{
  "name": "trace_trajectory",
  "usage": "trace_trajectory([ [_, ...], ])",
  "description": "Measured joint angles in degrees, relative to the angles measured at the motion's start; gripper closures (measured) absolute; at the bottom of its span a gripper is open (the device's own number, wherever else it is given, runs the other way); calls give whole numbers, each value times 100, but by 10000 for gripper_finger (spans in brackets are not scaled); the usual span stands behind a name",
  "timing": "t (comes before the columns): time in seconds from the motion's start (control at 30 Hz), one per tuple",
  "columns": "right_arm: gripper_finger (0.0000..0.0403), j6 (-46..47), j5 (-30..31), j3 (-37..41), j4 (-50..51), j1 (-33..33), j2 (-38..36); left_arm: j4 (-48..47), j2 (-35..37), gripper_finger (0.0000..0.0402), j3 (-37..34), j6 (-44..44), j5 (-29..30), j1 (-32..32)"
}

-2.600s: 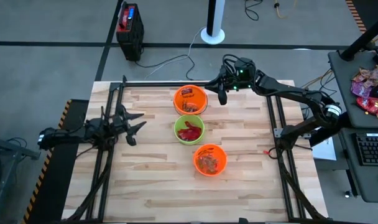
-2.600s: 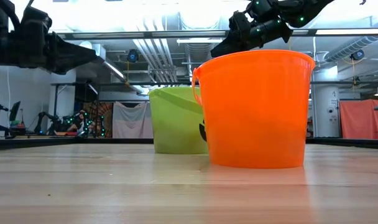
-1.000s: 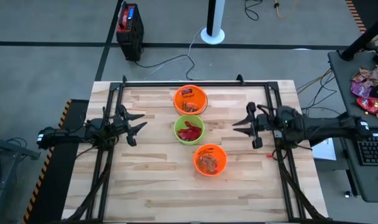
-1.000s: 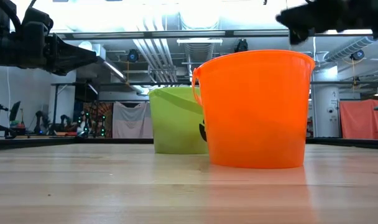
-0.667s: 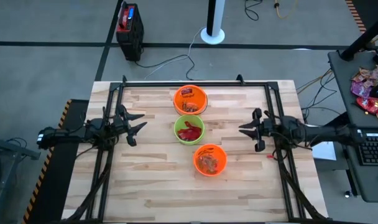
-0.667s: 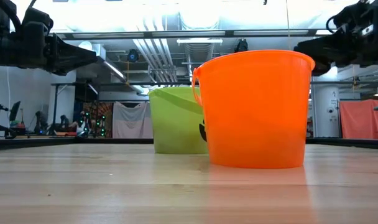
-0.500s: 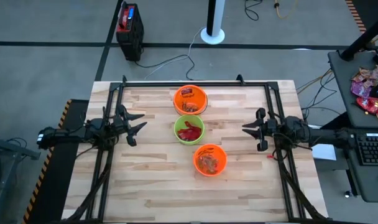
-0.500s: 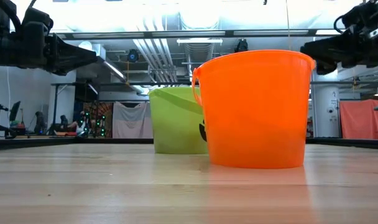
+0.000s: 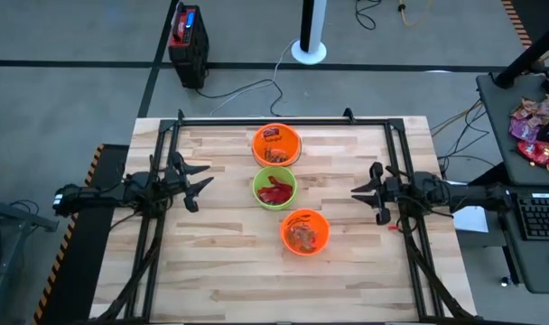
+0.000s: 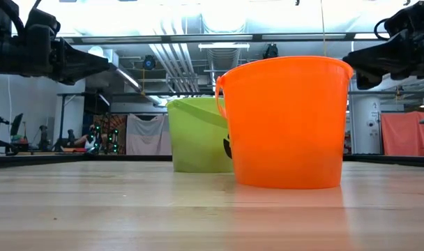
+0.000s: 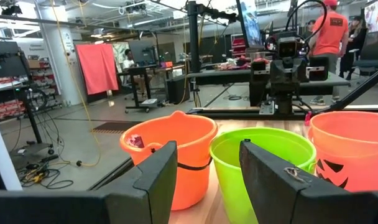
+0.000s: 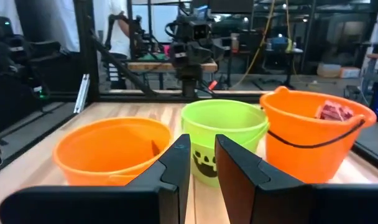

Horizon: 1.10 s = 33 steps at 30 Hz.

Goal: Sort candy by brand, put in halloween buckets
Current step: Return to Home Position

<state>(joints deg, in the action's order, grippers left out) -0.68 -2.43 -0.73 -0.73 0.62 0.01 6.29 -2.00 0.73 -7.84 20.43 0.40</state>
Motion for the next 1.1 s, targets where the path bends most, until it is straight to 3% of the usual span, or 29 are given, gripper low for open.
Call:
trace_trajectory([
  [0.4, 335, -733, 97, 2, 20, 13, 43, 2, -2, 243, 0, -1, 0, 0],
  [1.1, 335, -234, 97, 11, -9, 13, 53, 6, -11, 243, 0, -2, -2, 0],
])
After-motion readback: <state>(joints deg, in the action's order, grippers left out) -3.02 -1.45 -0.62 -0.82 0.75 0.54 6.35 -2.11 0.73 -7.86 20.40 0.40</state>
